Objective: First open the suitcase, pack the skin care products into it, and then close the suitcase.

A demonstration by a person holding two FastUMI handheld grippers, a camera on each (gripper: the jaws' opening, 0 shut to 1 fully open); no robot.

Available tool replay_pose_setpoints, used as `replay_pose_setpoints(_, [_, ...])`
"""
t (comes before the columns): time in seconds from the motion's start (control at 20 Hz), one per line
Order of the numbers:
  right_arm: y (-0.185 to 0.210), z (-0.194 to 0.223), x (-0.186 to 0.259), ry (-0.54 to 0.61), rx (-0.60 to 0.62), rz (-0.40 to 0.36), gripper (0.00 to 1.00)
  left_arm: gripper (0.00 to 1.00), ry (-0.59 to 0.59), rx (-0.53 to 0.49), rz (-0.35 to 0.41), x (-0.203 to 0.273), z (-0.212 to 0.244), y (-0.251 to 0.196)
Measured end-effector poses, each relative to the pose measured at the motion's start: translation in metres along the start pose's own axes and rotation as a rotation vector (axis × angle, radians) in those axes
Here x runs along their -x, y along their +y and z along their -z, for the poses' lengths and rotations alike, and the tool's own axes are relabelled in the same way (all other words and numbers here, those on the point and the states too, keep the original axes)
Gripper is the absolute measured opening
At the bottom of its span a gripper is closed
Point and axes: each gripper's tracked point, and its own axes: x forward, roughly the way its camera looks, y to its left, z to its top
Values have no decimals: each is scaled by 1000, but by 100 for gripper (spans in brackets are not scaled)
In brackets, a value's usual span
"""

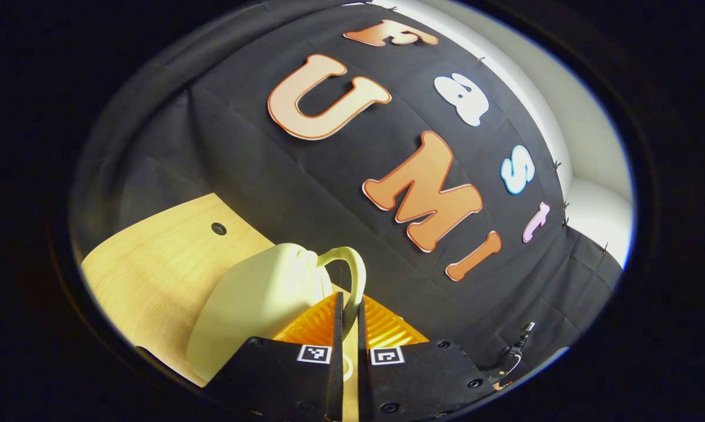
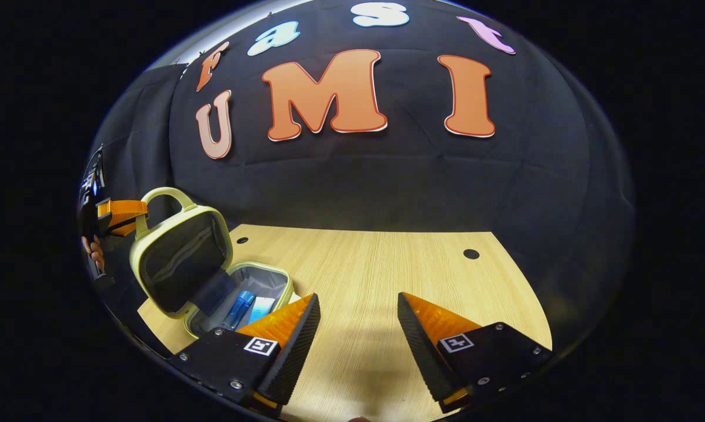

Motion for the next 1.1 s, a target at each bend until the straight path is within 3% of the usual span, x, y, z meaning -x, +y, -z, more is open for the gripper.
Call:
replay_pose_setpoints(0.2, [-11,4,-2,13,8,-2,85,10,19,54,12,-10,31,-21])
replay_pose_setpoints(0.5, [-16,7,-1,12,19,-18,86,10,125,23,27,-34,97,-49])
replay_pose_setpoints(0.8, [-20,12,2,18,14,-28,86,10,255,-88,-34,-59,157,-59])
replay_pose_setpoints(1.1, [-27,3,8,-14,5,-31,86,10,385,-309,-140,-79,227,-49])
